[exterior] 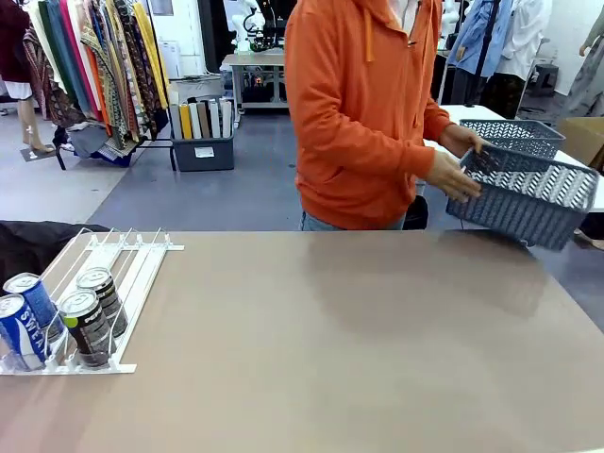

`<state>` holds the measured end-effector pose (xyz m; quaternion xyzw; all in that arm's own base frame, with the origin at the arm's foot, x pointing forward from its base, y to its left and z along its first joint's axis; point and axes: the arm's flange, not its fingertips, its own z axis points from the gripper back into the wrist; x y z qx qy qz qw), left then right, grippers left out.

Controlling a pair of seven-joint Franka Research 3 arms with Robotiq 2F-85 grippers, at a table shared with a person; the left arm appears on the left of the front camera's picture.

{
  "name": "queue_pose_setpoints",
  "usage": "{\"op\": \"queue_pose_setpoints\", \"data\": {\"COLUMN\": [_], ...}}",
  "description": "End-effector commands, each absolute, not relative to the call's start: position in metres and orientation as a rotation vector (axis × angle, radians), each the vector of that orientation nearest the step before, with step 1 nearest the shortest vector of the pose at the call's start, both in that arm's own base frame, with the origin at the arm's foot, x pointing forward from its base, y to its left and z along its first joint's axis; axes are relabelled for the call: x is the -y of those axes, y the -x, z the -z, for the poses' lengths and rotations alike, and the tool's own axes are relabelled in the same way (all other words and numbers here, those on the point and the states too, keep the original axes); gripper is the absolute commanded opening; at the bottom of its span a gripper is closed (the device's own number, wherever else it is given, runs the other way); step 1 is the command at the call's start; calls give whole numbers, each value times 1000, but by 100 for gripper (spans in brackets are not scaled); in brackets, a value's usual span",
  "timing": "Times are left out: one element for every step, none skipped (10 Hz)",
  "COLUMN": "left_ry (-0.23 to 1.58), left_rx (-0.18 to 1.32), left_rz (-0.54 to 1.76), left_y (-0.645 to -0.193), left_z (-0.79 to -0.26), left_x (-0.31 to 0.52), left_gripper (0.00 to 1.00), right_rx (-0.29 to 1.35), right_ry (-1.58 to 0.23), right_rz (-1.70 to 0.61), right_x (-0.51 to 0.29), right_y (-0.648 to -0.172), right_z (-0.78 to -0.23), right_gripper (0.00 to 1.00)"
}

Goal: Retrieve and store the cans from the dispenser.
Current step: Pick up one can from the Automatic Can Dispenser and place it in the middle of the table.

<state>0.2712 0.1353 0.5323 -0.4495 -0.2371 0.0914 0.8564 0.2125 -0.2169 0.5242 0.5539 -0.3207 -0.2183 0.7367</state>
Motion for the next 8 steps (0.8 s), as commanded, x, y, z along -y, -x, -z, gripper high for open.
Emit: {"op": "queue_pose_setpoints", "data": {"left_ry": [535,395,334,228,145,189,212,212], "left_rx": [289,245,187,177,143,141,216,216], "left_rz": [-119,-108,-61,-98,-83,-65,-85,-85], "left_y": [-298,-317,-338,-349,-352,-351,-343,-343], "left_z": [-542,-536,-526,-517,-512,-516,-509,-509], "left_x": [-66,-39,-17,-6,1,4,18,18], "left_gripper": [100,100,100,100,100,100,100,100], "right_rx": [733,733,733,733,733,733,733,733], "right_ry": [-1234,-1234,-1234,-1234,-1234,-1234,-1234,-1234], "right_rz": [461,461,461,461,461,461,461,461], "right_x": [218,218,218,218,218,218,218,218], "right_y": [-213,-213,-213,-213,-213,-213,-213,-213], "right_z": [-528,-528,-528,-528,-528,-528,-528,-528], "right_gripper": [100,100,100,100,100,100,100,100]}}
